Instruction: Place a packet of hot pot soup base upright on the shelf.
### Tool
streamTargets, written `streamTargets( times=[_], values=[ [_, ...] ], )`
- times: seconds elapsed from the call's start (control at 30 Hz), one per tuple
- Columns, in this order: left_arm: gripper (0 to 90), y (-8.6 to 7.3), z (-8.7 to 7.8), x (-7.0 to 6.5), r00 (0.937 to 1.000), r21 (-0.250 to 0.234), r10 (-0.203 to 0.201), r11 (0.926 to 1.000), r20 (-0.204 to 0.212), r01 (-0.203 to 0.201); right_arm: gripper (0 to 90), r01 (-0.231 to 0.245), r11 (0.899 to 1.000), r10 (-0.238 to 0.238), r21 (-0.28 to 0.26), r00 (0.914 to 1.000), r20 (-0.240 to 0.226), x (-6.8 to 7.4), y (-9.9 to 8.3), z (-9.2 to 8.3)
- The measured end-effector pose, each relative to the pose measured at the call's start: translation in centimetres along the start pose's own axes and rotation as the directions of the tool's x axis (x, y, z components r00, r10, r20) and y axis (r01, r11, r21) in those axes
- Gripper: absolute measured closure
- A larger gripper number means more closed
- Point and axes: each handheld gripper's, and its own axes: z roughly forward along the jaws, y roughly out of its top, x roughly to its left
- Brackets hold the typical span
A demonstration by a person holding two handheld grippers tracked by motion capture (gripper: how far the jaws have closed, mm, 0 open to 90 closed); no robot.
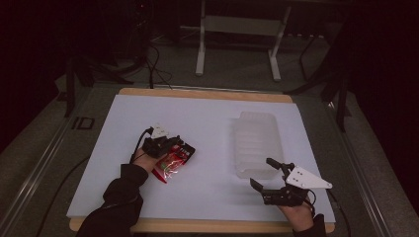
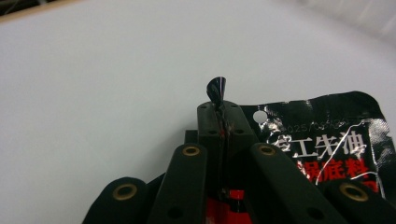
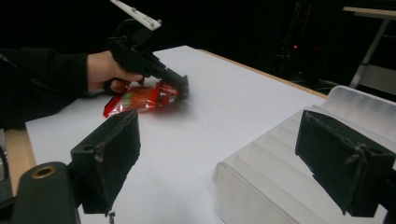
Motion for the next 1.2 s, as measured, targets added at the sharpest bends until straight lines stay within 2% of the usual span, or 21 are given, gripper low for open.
streamTargets(
  times=[0.03,0.07,0.13,0.23,0.27,0.33,0.5,0.57,0.6,0.67,0.77,0.8,0.83,1.0,1.07,1.2],
  values=[
    [89.0,0.0,-0.2,0.1,0.9999,-0.008,-0.009,0.9999,0.013,0.009,13.9,0.001,1.0,-0.001,-0.002,1.0,0.001,0.0,0.0,-0.1],
    [89.1,0.1,-0.4,0.0,1.0,-0.012,0.006,0.9999,-0.006,-0.006,13.9,0.002,1.0,-0.002,-0.002,1.0,0.001,0.0,0.1,-0.1],
    [89.1,0.1,-0.8,0.0,0.9999,-0.033,-0.014,0.9994,0.001,0.014,13.8,0.003,1.0,-0.003,-0.004,1.0,0.004,0.0,0.1,-0.1],
    [89.2,0.2,-1.2,-0.1,0.9999,-0.043,-0.014,0.999,-0.004,0.014,13.9,0.006,1.0,-0.006,-0.003,1.0,0.006,0.0,0.2,-0.1],
    [89.2,0.3,-1.6,-0.1,0.9998,-0.062,-0.021,0.9979,0.005,0.021,13.9,0.004,1.0,-0.004,-0.004,1.0,0.004,0.0,0.2,-0.1],
    [89.2,0.6,-2.1,-0.4,1.0,-0.076,-0.006,0.9971,-0.004,0.005,13.9,0.003,1.0,-0.003,-0.003,1.0,0.003,0.0,0.2,-0.1],
    [89.4,1.2,-3.4,-1.0,0.9998,-0.129,-0.012,0.9916,0.015,0.014,13.9,0.0,1.0,0.0,-0.001,1.0,0.003,0.0,0.3,-0.2],
    [89.4,1.2,-3.4,-1.0,0.9998,-0.129,-0.012,0.9916,0.015,0.014,13.9,0.001,1.0,-0.001,-0.003,1.0,0.001,0.0,0.3,-0.2],
    [89.5,1.8,-4.1,-1.6,0.9995,-0.152,-0.002,0.9884,0.033,0.007,13.9,0.0,1.0,0.0,-0.003,1.0,-0.001,0.0,0.3,-0.2],
    [89.5,2.2,-4.6,-1.9,0.9995,-0.166,0.01,0.986,0.032,-0.004,13.9,-0.001,1.0,0.001,-0.002,1.0,-0.003,0.0,0.4,-0.2],
    [89.7,2.4,-4.9,-2.1,0.9992,-0.173,0.015,0.9849,0.038,-0.008,13.9,0.001,1.0,-0.001,-0.003,1.0,-0.002,0.0,0.4,-0.2],
    [89.7,2.9,-5.5,-2.6,0.9988,-0.202,0.024,0.9793,0.043,-0.015,13.9,0.0,1.0,0.0,-0.002,1.0,-0.001,0.0,0.4,-0.3],
    [89.7,3.0,-5.7,-2.8,0.9988,-0.21,0.036,0.9774,0.034,-0.028,13.9,-0.001,1.0,0.001,-0.002,1.0,0.0,0.0,0.4,-0.3],
    [89.8,3.8,-6.3,-3.6,0.9977,-0.237,0.054,0.9706,0.04,-0.043,13.9,-0.01,1.0,0.01,-0.002,0.9999,-0.003,-0.1,0.4,-0.3],
    [89.9,4.1,-6.5,-3.8,0.9977,-0.257,0.046,0.9659,0.05,-0.031,14.2,-0.009,1.0,0.009,-0.003,1.0,-0.003,-0.1,0.5,-0.4],
    [89.8,4.8,-7.2,-4.2,0.998,-0.315,0.017,0.9491,0.06,0.003,14.4,-0.017,1.0,0.017,-0.002,0.9998,-0.011,-0.2,0.7,-0.4]
  ],
)
